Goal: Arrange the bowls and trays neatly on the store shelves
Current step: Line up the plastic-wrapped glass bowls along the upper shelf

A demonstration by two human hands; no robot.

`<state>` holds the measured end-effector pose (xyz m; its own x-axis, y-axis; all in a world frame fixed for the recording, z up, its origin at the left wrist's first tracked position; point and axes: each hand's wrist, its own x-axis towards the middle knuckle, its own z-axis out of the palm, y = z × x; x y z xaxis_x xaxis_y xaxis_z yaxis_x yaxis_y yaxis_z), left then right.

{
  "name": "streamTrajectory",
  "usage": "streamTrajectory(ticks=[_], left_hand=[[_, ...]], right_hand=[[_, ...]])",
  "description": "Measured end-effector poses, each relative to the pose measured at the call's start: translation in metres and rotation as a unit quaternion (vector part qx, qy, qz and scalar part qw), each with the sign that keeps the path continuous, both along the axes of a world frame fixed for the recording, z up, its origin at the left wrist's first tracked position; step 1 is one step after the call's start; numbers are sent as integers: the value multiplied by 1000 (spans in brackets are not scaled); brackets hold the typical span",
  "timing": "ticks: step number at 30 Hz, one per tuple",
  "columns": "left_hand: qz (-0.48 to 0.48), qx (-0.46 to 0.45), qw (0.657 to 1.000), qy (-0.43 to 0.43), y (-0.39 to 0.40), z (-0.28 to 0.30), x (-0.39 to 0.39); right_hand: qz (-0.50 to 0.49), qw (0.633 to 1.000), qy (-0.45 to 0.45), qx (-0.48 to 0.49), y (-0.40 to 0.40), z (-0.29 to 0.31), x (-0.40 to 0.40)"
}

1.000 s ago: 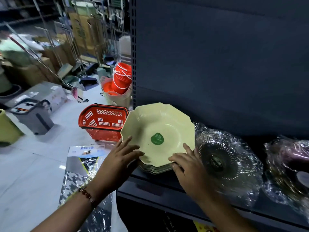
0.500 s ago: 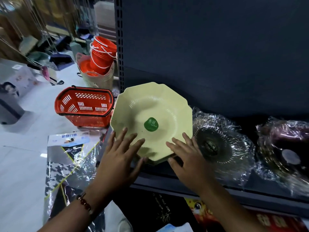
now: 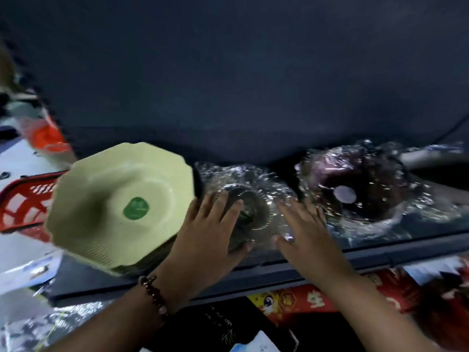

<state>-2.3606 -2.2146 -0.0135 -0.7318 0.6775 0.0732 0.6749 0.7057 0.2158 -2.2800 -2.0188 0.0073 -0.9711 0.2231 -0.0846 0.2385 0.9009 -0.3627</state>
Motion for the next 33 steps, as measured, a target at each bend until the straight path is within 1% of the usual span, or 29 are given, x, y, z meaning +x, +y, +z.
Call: streamTrajectory(ticks=[5,9,12,16,19,21,23,27,29,33], left_hand=[[-85,-18,996,14,121,17,28],[-130,-22,991,19,223,28,58],[-157,-7,987,38,301,33,82],[-181,22,982,43,397,37,102],[-181,37,980,74,454,37,103],[-179,28,980,83,484,35,99],[-178,11,981,72,509,32,93],[-185,-11,980,80,545,29,86],[-184,7,980,82,556,28,87],[-187,71,973,114,561,30,88]], right_hand=[[-80,996,-30,10,104,8,54],[-127,991,-6,41,193,8,102],[-159,985,-7,61,258,13,129],[-163,979,34,119,335,21,152],[-173,976,52,125,384,27,158],[-182,974,62,118,413,29,157],[-187,973,67,118,439,29,153],[-184,970,69,145,476,26,146],[-172,969,84,155,486,22,145],[-153,968,113,162,496,18,144]])
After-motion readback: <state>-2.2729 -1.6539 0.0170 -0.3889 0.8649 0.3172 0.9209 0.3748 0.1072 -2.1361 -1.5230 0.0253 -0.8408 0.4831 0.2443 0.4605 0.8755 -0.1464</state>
